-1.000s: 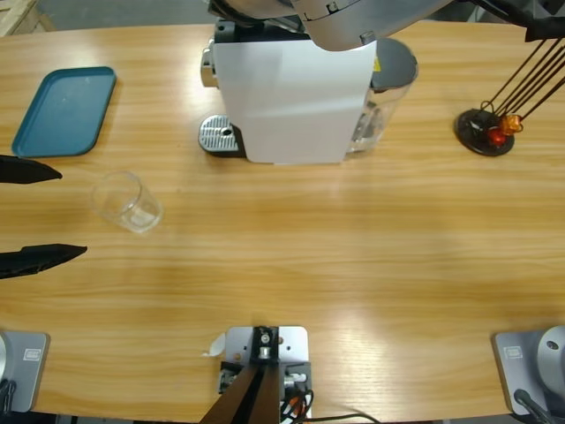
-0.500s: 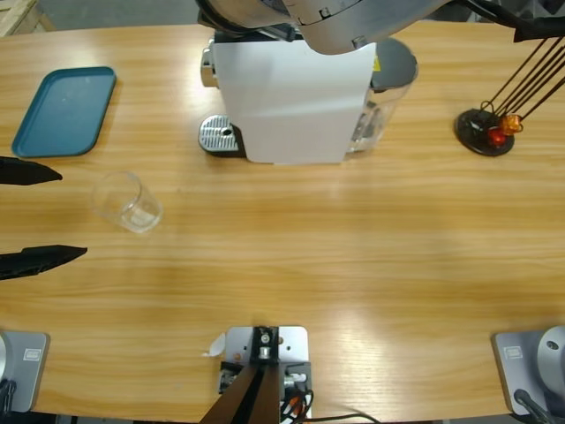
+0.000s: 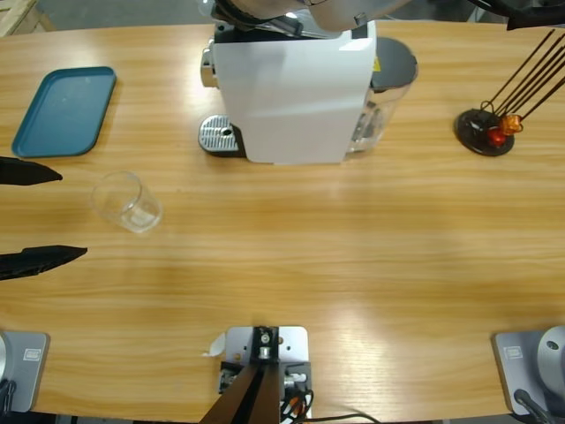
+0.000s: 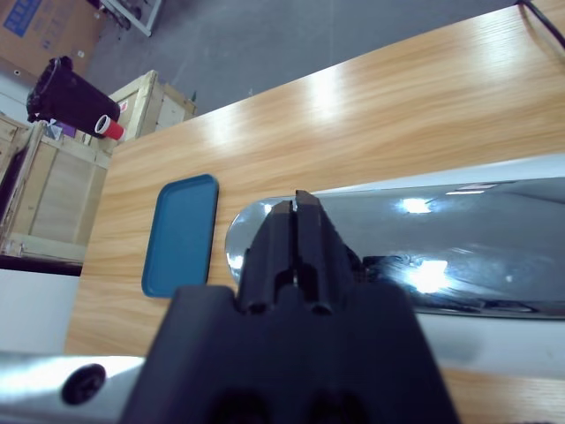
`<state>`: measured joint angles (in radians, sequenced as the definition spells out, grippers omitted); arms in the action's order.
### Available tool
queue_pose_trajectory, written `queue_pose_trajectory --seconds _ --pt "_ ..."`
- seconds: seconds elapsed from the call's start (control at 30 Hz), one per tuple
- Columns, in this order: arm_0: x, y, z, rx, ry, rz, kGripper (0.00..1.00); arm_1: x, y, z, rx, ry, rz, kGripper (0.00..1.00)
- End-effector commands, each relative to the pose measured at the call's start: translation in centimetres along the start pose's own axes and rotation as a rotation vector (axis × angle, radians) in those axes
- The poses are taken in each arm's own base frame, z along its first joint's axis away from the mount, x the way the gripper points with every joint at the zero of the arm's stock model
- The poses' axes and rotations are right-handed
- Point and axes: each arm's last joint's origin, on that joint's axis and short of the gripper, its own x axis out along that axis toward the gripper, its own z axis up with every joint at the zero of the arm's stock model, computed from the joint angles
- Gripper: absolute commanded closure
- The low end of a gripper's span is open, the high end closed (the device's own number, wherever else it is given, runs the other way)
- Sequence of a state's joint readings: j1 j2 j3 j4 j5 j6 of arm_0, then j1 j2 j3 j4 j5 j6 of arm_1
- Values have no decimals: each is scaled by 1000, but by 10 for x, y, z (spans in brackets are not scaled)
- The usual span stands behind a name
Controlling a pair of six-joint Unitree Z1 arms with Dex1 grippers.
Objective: Pour coffee
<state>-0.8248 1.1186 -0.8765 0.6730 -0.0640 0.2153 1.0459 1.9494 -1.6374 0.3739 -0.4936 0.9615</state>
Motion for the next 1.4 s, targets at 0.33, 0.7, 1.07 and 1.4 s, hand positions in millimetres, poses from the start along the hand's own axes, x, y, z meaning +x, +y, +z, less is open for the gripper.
queue_pose_trajectory --seconds 0.33,0.7,1.07,1.4 --pt "9 -2 -7 15 37 -4 7 95 -50 -113 -151 291 -238 1000" --pt "9 -1 -6 15 32 0 5 93 -57 -110 -183 300 -268 1000" --pt "-1 3 3 -13 -38 34 0 -68 -29 25 -497 120 191 0" --pt "-5 18 -5 -93 -43 -27 4 -168 -157 52 -531 169 415 0"
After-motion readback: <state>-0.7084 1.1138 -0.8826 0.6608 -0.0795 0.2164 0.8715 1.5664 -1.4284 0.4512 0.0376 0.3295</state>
